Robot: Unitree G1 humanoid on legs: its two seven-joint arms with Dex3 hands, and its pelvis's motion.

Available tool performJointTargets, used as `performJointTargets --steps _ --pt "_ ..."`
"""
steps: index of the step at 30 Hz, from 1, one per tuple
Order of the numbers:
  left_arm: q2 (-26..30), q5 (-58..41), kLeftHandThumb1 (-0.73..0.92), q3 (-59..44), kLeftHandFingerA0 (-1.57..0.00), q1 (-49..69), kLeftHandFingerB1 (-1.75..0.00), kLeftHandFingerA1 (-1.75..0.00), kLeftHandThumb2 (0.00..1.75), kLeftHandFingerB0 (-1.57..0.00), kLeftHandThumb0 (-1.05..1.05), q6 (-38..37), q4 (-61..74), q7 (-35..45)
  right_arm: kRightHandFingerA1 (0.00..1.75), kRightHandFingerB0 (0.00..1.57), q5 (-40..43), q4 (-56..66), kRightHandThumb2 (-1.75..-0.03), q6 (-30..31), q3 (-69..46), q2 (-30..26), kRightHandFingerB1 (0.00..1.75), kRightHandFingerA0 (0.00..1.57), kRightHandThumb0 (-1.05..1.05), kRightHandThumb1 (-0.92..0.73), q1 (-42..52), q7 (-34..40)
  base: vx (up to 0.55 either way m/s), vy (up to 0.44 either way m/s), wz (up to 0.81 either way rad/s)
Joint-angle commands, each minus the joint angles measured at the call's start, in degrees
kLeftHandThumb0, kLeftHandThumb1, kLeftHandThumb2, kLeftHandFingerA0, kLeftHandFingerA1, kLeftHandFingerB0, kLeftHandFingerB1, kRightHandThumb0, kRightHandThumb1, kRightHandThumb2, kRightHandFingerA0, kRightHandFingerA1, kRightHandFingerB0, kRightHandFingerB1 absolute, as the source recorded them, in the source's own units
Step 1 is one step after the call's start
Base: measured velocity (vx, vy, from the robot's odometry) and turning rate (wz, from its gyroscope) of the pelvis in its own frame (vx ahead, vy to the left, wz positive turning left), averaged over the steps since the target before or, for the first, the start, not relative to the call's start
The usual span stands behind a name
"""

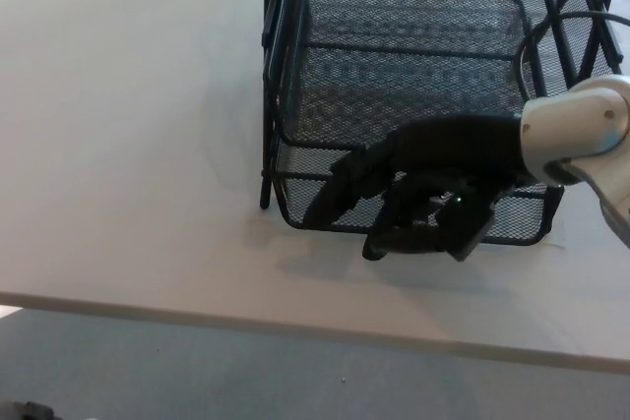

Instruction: A balck drawer is kept on the middle of the table and the robot uses its right hand to push it back away from the robot

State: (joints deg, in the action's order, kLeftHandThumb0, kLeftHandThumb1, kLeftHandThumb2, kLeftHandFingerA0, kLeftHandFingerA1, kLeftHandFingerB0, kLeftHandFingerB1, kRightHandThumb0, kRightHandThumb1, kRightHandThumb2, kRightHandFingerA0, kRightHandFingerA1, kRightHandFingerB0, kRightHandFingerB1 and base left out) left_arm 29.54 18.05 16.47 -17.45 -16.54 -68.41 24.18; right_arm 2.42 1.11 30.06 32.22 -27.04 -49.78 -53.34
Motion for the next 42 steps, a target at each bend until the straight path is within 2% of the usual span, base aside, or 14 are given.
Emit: performJointTargets --steps 1,2,3,7,8,17,19,20,24,25,30,32,37,42 --pt "0.7 0.6 0.71 -0.2 -0.47 0.4 -0.33 -0.39 0.62 -0.32 -0.55 -0.5 -0.2 -0.1 0.57 0.26 -3.1 -5.5 -0.97 -3.6 -0.4 1.1 0.49 0.40 -0.49 -0.60 -1.8 -0.2 0.00 0.000 0.00" --pt "0.7 0.5 0.71 -0.3 -0.47 0.4 -0.33 -0.39 0.62 -0.32 -0.55 -0.5 -0.2 0.0 0.57 0.26 -3.3 -6.1 -0.97 -3.7 -0.4 1.2 0.49 0.40 -0.49 -0.60 -1.8 -0.2 0.00 0.000 0.00" --pt "0.7 0.6 0.71 -0.2 -0.47 0.4 -0.33 -0.38 0.62 -0.32 -0.56 -0.4 -0.2 0.0 0.41 0.38 -3.5 -6.7 -0.62 -4.2 -0.4 1.3 0.36 0.45 -0.51 -0.75 -1.8 -0.2 0.00 0.000 0.00" --pt "0.6 0.6 0.71 -0.2 -0.48 0.4 -0.33 -0.39 0.62 -0.33 -0.55 -0.6 -0.3 0.0 0.41 0.39 -4.6 -8.6 -0.62 -5.8 -0.5 1.6 0.36 0.47 -0.51 -0.75 -1.4 -0.1 0.00 0.000 0.00" --pt "0.6 0.6 0.74 -0.1 -0.49 0.4 -0.33 -0.38 0.62 -0.35 -0.55 -0.6 -0.4 -0.1 0.57 0.27 -4.8 -8.5 -0.97 -5.8 -0.5 1.7 0.49 0.41 -0.49 -0.60 -1.1 -0.1 0.00 0.000 0.00" --pt "0.6 0.6 0.71 -0.2 -0.49 0.3 -0.34 -0.39 0.63 -0.34 -0.57 -0.5 -0.5 -0.1 0.56 0.23 -5.2 1.4 -0.96 -3.4 0.0 0.3 0.47 0.39 -0.51 -0.60 3.6 -1.9 0.00 0.000 0.00" --pt "0.5 0.9 0.74 0.0 -0.49 0.3 -0.34 -0.39 0.62 -0.36 -0.55 -0.5 -0.4 -0.5 0.40 0.33 -5.3 5.0 -0.64 -4.3 0.5 -0.5 0.34 0.42 -0.53 -0.77 5.7 -2.6 0.00 0.000 0.00" --pt "0.6 0.9 0.74 0.1 -0.49 0.3 -0.33 -0.39 0.62 -0.34 -0.54 -0.6 -0.2 -0.4 0.56 0.22 -5.4 7.2 -0.98 -4.2 0.9 -1.1 0.47 0.38 -0.50 -0.61 6.7 -2.9 0.00 0.000 0.00" --pt "0.6 1.0 0.71 0.2 -0.48 0.1 -0.33 -0.39 0.63 -0.33 -0.56 -0.2 -0.2 -0.1 0.55 0.21 -4.1 15.6 -0.98 -2.2 1.2 -3.6 0.46 0.36 -0.52 -0.62 11.6 -4.3 0.00 0.000 0.00" --pt "0.7 0.9 0.71 0.1 -0.48 0.1 -0.33 -0.39 0.62 -0.33 -0.56 -0.2 -0.3 -0.1 0.38 0.32 -3.8 17.1 -0.65 -2.0 1.0 -4.1 0.32 0.41 -0.56 -0.78 12.9 -4.4 0.00 0.000 0.00" --pt "0.8 0.6 0.71 -0.1 -0.48 0.4 -0.33 -0.38 0.62 -0.33 -0.56 -0.2 -0.5 -0.1 0.37 0.33 -2.3 21.8 -0.63 -3.1 -0.6 -6.8 0.32 0.43 -0.53 -0.78 18.8 -5.2 0.00 0.000 0.00" --pt "0.7 0.4 0.71 -0.3 -0.48 0.6 -0.33 -0.39 0.62 -0.34 -0.55 -0.2 -0.1 -0.1 0.55 0.21 -0.6 21.4 -0.98 -3.4 -3.2 -8.0 0.46 0.37 -0.50 -0.63 22.8 -5.0 0.00 0.000 0.00" --pt "0.7 0.5 0.74 -0.2 -0.49 0.5 -0.33 -0.39 0.62 -0.33 -0.55 -0.6 -0.2 -0.2 0.55 0.19 0.1 16.8 -0.99 -4.0 -6.9 -9.6 0.46 0.37 -0.52 -0.62 28.7 -4.0 0.00 0.000 0.00" --pt "1.0 0.8 0.74 0.0 -0.49 0.5 -0.33 -0.38 0.63 -0.35 -0.54 -0.6 -0.1 -0.3 0.38 0.33 0.1 4.9 -0.64 -7.6 -10.1 -9.5 0.33 0.43 -0.56 -0.75 32.8 -3.7 0.00 0.000 0.00"
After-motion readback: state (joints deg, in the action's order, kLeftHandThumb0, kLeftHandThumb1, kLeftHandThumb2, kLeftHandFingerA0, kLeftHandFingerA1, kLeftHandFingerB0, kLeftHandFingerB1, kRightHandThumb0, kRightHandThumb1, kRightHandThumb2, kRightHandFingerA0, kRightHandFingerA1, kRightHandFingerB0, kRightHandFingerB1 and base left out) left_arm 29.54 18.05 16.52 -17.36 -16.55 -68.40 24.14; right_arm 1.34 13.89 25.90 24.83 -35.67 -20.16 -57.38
